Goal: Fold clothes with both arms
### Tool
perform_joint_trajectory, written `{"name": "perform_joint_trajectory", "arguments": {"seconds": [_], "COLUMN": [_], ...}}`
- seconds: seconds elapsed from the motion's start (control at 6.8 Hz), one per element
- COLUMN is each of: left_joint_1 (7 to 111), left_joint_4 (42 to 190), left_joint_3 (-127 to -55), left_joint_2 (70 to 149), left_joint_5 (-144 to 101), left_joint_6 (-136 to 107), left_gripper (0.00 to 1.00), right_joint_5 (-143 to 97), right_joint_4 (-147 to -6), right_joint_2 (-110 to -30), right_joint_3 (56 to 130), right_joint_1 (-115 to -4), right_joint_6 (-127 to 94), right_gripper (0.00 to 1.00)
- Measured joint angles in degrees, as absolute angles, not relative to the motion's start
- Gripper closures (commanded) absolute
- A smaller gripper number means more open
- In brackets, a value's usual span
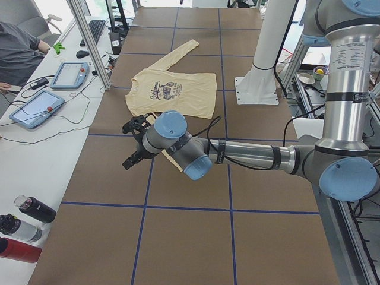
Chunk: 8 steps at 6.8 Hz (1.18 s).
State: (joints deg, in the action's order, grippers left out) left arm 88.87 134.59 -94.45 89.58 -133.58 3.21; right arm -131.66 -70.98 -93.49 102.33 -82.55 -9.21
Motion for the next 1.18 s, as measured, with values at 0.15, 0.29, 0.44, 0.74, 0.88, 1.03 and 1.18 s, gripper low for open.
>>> {"name": "perform_joint_trajectory", "arguments": {"seconds": [0.15, 0.29, 0.44, 0.74, 0.88, 1.03, 1.18], "left_joint_1": [88.9, 88.9, 88.9, 88.9, 88.9, 88.9, 88.9], "left_joint_4": [135.1, 135.7, 136.4, 136.9, 137.5, 138.1, 138.4], "left_joint_3": [-94.5, -94.5, -94.4, -94.5, -94.5, -94.5, -94.5], "left_joint_2": [89.6, 89.6, 89.6, 89.6, 89.4, 89.1, 89.0], "left_joint_5": [-133.6, -133.7, -133.7, -133.7, -133.7, -133.8, -133.8], "left_joint_6": [3.0, 2.9, 2.9, 2.9, 2.9, 2.9, 2.9], "left_gripper": [0.00, 0.00, 0.00, 0.00, 0.00, 0.00, 0.00], "right_joint_5": [-131.2, -129.5, -126.5, -121.3, -118.7, -116.0, -113.9], "right_joint_4": [-65.8, -59.4, -52.6, -38.6, -34.5, -33.1, -32.6], "right_joint_2": [-94.4, -95.3, -96.3, -98.6, -99.9, -100.4, -100.9], "right_joint_3": [102.0, 101.2, 99.7, 94.7, 93.2, 92.6, 92.3], "right_joint_1": [-78.7, -74.0, -68.7, -60.9, -57.7, -54.8, -52.5], "right_joint_6": [-17.0, -25.1, -32.3, -41.7, -43.8, -44.5, -44.7], "right_gripper": [0.00, 0.00, 0.00, 0.10, 0.13, 0.19, 0.24]}}
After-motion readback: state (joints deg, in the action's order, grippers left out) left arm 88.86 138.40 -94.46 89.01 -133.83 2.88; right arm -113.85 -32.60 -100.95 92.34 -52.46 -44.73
